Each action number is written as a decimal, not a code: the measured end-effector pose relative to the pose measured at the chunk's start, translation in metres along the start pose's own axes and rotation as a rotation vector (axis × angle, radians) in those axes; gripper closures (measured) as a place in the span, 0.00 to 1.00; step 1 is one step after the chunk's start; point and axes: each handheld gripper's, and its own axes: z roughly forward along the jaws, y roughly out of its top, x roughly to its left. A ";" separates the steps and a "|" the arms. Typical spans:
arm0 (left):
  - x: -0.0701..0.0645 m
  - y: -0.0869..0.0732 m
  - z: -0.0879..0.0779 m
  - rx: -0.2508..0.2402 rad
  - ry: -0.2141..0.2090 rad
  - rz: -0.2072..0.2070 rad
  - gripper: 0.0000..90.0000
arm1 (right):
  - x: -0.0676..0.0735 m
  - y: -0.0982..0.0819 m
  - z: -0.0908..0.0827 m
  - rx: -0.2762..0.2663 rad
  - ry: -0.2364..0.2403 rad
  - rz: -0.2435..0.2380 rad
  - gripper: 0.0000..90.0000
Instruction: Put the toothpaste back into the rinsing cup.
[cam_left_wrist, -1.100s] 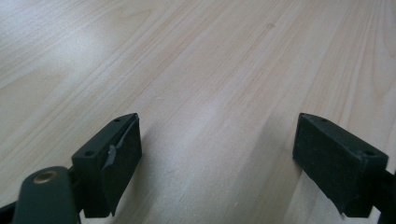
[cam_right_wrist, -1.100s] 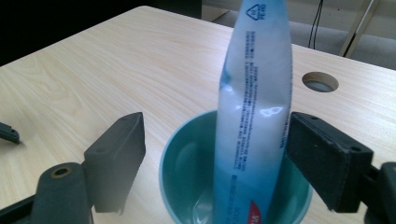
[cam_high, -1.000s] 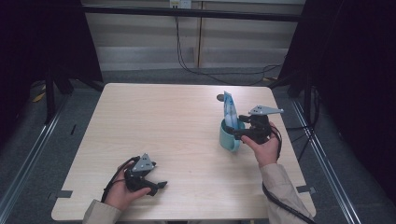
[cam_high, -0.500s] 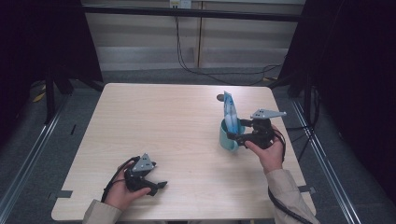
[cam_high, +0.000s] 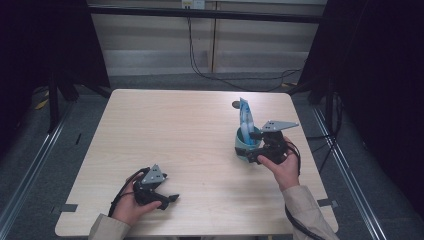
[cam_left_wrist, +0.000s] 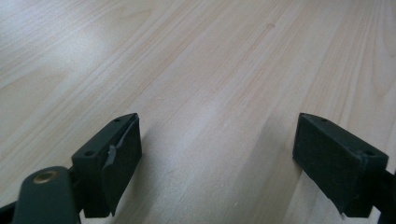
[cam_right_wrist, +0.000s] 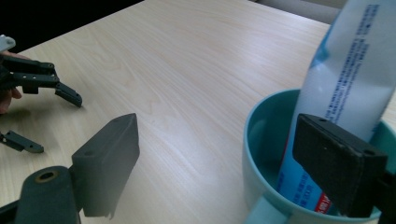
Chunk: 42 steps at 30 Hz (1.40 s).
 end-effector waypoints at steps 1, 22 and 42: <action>0.000 0.000 0.000 0.001 0.000 0.000 0.17 | 0.001 0.000 0.001 0.004 0.006 -0.009 0.16; 0.000 0.000 0.000 0.001 0.000 0.000 0.17 | 0.019 -0.007 0.009 0.028 0.082 -0.042 0.16; 0.000 0.000 0.000 0.001 0.000 0.000 0.17 | 0.039 -0.015 0.020 0.067 0.137 -0.094 0.16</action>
